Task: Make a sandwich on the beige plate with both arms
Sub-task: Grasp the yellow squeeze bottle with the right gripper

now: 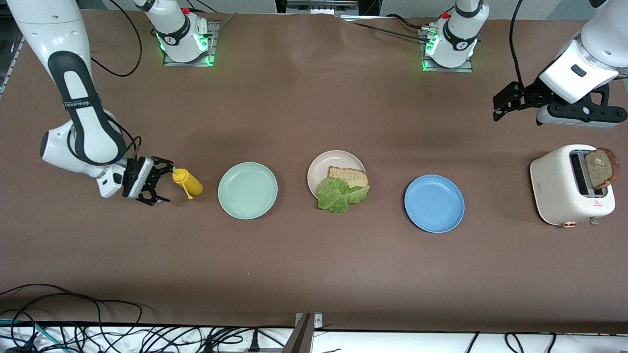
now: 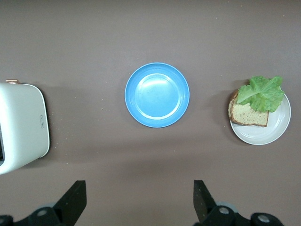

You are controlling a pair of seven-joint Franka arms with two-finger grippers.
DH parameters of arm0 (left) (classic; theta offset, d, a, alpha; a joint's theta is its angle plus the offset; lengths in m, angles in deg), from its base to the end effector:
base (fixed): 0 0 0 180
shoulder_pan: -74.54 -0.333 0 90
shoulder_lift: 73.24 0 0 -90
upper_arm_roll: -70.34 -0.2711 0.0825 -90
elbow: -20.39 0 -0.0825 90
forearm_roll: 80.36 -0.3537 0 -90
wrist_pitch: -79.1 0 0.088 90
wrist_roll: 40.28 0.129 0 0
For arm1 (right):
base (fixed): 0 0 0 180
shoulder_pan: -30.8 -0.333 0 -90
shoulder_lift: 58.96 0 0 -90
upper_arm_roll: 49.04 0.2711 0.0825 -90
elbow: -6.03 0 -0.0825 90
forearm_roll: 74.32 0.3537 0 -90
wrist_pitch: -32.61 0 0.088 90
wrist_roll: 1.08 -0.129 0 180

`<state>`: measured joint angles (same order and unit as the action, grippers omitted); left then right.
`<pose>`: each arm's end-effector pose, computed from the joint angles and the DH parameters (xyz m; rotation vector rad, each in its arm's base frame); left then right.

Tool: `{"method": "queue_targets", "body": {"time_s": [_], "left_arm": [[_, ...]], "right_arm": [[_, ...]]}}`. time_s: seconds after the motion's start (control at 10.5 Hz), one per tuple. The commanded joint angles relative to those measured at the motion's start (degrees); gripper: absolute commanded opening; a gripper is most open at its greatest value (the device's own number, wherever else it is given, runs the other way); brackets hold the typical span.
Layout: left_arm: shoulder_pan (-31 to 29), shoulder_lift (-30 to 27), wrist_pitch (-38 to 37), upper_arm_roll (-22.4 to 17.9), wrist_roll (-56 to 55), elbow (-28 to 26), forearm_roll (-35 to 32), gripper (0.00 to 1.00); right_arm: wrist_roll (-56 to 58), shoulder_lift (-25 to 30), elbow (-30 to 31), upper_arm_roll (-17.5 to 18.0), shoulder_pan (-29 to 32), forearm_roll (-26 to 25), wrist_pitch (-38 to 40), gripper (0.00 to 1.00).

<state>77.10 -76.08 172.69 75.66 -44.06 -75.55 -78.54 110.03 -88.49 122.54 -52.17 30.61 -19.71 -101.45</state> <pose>0.5102 -0.0755 0.5428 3.1119 -0.1083 0.0086 0.5422 -0.0034 0.1436 -2.2157 -1.4177 -0.5195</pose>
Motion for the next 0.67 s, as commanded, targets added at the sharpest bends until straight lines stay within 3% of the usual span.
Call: {"method": "queue_targets", "body": {"time_s": [0.0, 0.57], "left_arm": [[0.26, -0.41, -0.42, -0.22, -0.54, 0.40, 0.12, 1.00], [0.17, -0.41, -0.42, -0.22, -0.54, 0.40, 0.12, 1.00]], "right_arm": [[1.75, -1.68, -1.28, 1.19, 0.11, 2.25, -1.46, 1.00], [1.66, -2.65, -1.37, 4.36, -0.24, 4.10, -4.72, 1.00]]}}
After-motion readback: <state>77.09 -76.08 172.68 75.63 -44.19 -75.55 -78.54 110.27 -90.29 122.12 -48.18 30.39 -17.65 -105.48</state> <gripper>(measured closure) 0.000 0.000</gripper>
